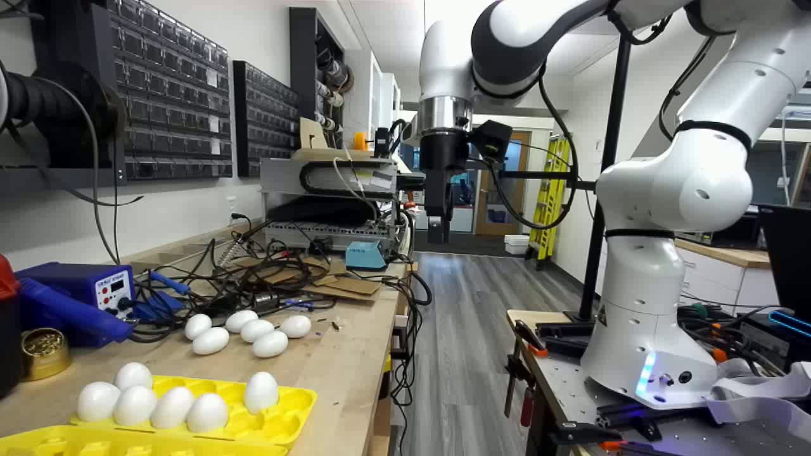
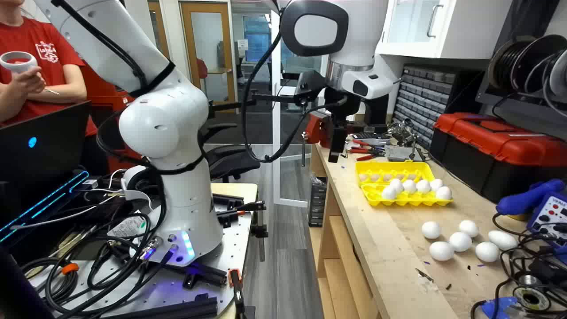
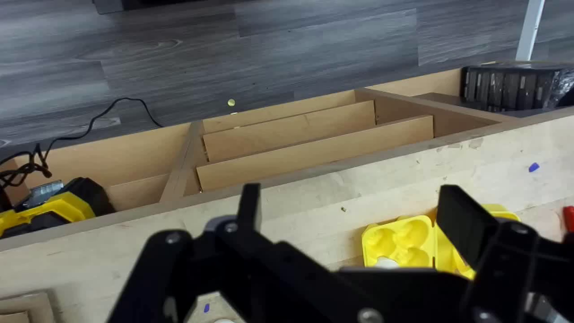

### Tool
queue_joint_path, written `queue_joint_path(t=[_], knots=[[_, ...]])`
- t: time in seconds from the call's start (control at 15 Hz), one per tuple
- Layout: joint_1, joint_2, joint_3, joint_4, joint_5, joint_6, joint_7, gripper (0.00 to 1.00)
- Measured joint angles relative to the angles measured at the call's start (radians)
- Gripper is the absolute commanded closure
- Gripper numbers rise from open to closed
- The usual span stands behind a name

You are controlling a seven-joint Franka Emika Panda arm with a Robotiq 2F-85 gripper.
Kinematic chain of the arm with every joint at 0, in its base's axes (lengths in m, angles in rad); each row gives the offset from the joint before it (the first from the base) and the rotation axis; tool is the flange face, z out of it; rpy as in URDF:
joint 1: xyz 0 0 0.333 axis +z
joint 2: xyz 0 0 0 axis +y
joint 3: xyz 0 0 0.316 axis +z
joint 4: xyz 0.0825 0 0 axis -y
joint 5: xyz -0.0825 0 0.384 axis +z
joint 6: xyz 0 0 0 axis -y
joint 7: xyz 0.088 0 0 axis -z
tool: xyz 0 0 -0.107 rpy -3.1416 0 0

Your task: Remove the egg on the second egg on the second row of the tray and put together with those on the counter

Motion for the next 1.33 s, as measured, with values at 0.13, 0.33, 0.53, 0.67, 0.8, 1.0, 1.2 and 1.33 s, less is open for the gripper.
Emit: queue_joint_path(t=[0.13,0.33,0.53,0.67,0.8,1.0,1.2,1.33], knots=[[0.000,0.000,0.000,0.000,0.000,0.000,0.000,0.00],[0.000,0.002,0.002,0.000,0.000,0.000,0.000,0.00],[0.000,0.003,0.004,0.000,0.000,0.000,-0.001,0.00],[0.000,0.003,0.010,0.000,-0.002,0.005,-0.001,0.00],[-0.002,0.003,0.029,0.000,-0.019,0.036,0.008,0.00],[-0.004,0.008,0.072,-0.001,-0.046,0.095,0.035,0.00],[-0.004,0.034,0.116,-0.001,-0.072,0.158,0.068,0.00],[-0.003,0.062,0.146,0.001,-0.097,0.207,0.090,0.00]])
